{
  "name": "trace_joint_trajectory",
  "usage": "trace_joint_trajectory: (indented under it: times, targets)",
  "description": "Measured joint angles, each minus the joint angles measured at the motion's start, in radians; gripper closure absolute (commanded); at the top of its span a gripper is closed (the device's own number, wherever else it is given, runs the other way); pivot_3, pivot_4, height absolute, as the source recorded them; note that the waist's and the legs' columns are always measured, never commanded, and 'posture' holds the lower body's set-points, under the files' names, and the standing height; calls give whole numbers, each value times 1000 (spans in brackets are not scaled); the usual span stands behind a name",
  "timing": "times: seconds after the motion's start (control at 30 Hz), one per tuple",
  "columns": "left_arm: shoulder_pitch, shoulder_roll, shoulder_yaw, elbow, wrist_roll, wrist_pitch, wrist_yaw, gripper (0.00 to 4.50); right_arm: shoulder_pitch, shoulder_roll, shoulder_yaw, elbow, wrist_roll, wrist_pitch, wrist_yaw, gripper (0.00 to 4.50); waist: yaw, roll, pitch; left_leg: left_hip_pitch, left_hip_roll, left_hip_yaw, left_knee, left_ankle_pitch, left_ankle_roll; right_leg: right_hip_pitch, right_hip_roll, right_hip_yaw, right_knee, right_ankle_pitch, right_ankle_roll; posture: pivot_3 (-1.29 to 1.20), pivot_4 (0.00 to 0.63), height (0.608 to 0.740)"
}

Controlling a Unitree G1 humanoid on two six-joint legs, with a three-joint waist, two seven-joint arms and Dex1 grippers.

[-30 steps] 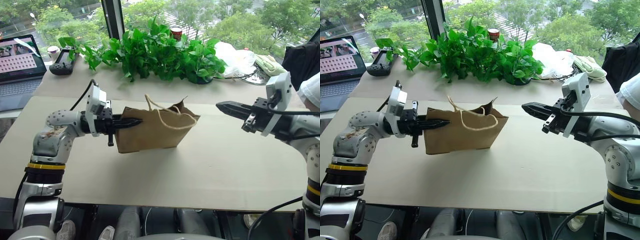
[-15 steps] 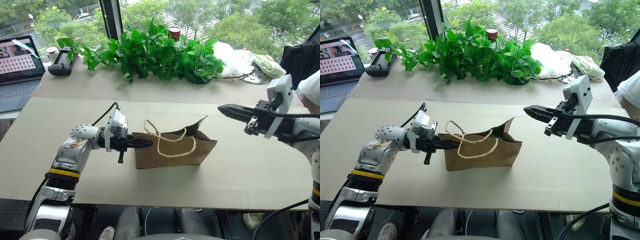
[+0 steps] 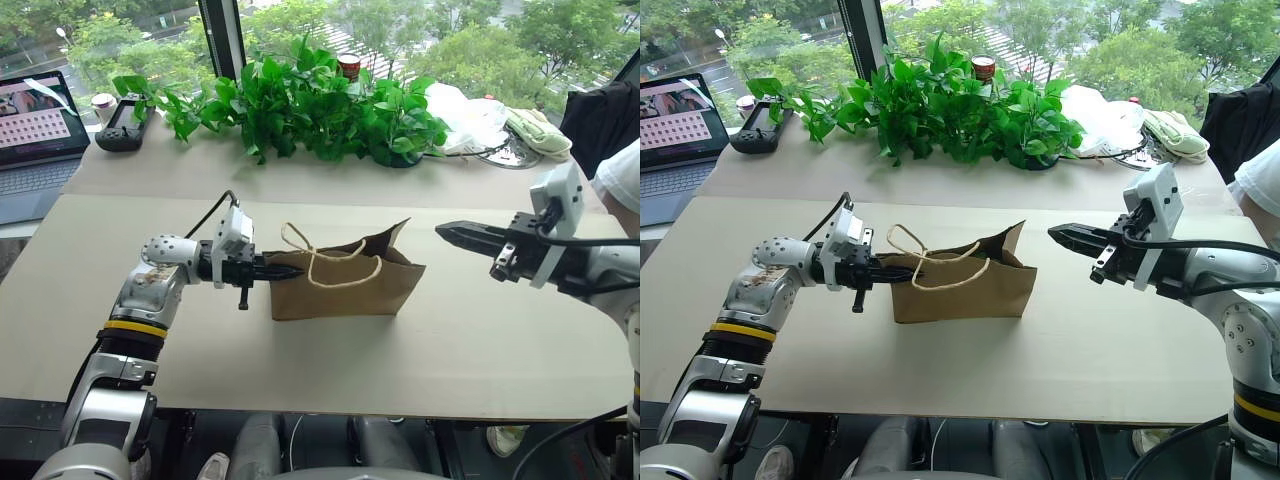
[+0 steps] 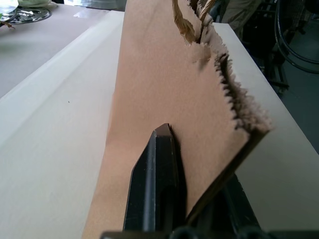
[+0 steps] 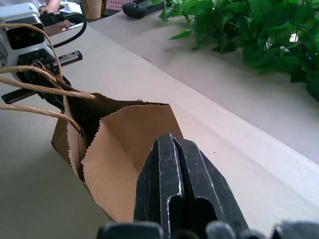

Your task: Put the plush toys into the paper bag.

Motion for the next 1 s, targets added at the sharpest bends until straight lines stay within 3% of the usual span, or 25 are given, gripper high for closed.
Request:
trace_joint_trajectory:
  times: [0.13, 0.27, 0.7, 1.0]
  targets:
    - [0, 0, 0, 0, 6, 5, 2, 3288, 4, -8, 0, -2, 13, 0, 2, 4500, 0, 0, 0, 0, 0, 0, 0, 0, 0, 0, 0, 0, 0, 0, 0, 0, 150, 740]
    - [0, 11, -5, -6, 10, 47, 2, 1724, 6, -13, 4, -2, 14, 0, 4, 4500, -1, 0, 0, 0, 0, 0, 0, 0, 0, 0, 0, 0, 0, 0, 0, 0, 150, 740]
    - [-20, 313, 158, -325, -210, 453, -15, 1724, 6, -105, 6, -4, 24, -1, 66, 4500, -2, 0, 0, 1, 0, -1, 0, 0, 0, 0, 0, 0, 0, 0, 0, 0, 150, 740]
    - [-101, 406, 209, -252, -273, 524, -60, 1724, -44, -130, 31, 6, 31, -3, 133, 4500, 0, 0, 0, 0, 0, 1, 0, 0, 0, -1, 0, 0, 0, -1, 0, 0, 150, 740]
